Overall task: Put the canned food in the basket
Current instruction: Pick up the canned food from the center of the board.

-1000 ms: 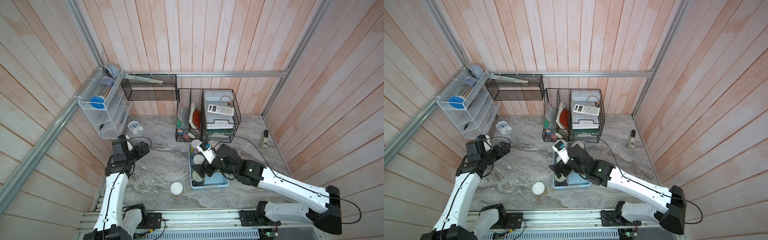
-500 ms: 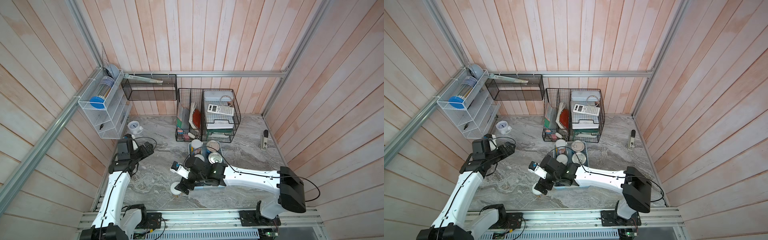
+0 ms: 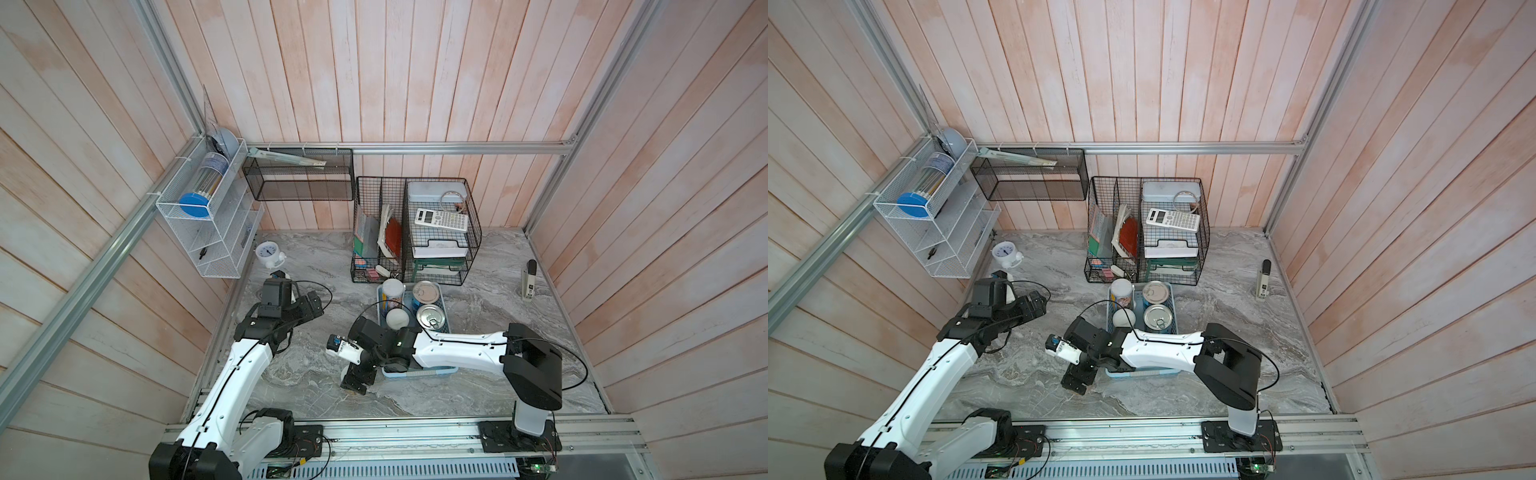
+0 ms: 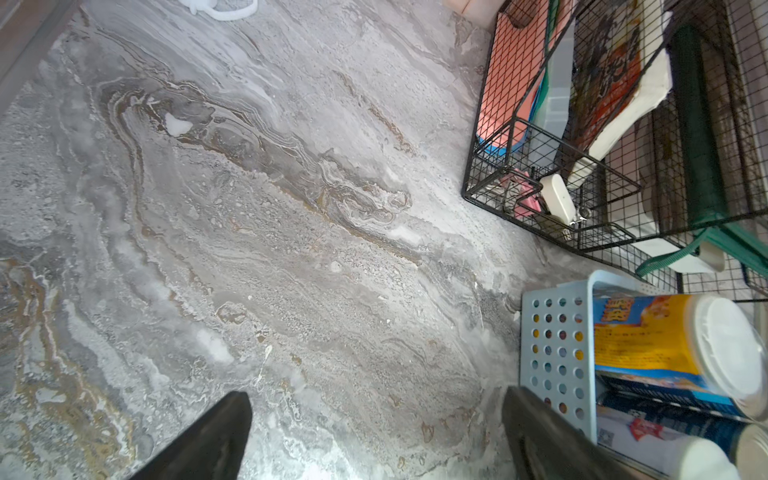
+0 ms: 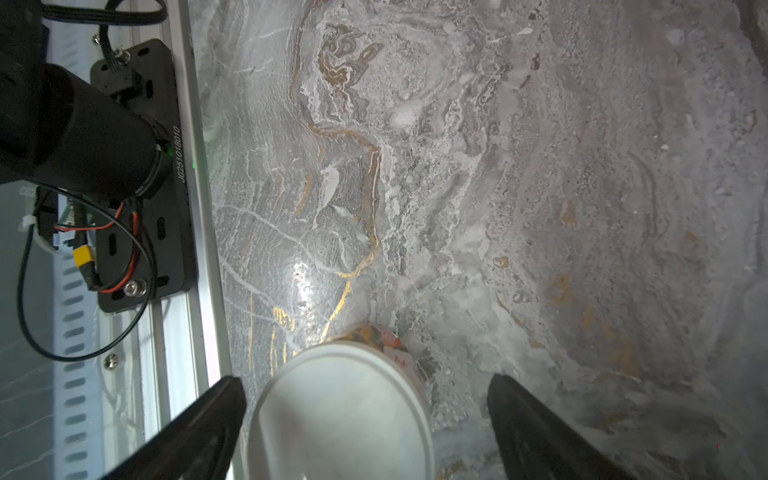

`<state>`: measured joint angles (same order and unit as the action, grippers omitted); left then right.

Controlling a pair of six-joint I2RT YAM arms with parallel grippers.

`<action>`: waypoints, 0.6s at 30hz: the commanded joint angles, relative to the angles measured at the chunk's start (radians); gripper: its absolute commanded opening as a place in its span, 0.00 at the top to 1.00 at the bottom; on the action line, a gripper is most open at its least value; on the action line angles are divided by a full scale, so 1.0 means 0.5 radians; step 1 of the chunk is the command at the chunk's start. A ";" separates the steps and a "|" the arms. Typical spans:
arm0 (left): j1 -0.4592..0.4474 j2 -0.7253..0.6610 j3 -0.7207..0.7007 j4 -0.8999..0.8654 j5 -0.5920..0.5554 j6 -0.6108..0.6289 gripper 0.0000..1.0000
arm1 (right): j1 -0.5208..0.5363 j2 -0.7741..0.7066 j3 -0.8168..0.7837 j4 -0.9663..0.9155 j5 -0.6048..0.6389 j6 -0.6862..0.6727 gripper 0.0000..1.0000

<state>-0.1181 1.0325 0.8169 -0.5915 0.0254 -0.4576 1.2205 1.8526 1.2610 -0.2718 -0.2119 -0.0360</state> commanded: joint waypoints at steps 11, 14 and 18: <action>-0.257 -0.167 -0.170 0.064 -0.214 -0.292 0.00 | 0.058 0.180 0.203 -0.373 0.145 -0.080 0.26; -0.267 -0.235 -0.232 0.058 -0.249 -0.327 0.00 | 0.079 0.103 0.192 -0.355 0.139 -0.059 0.41; -0.296 -0.330 -0.262 0.051 -0.290 -0.377 0.00 | 0.099 -0.017 0.183 -0.396 0.163 -0.036 0.45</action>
<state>-0.2543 0.8970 0.6975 -0.5854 -0.0845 -0.6121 1.2564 1.9270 1.3407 -0.4343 -0.1455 -0.0673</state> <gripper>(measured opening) 0.999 0.713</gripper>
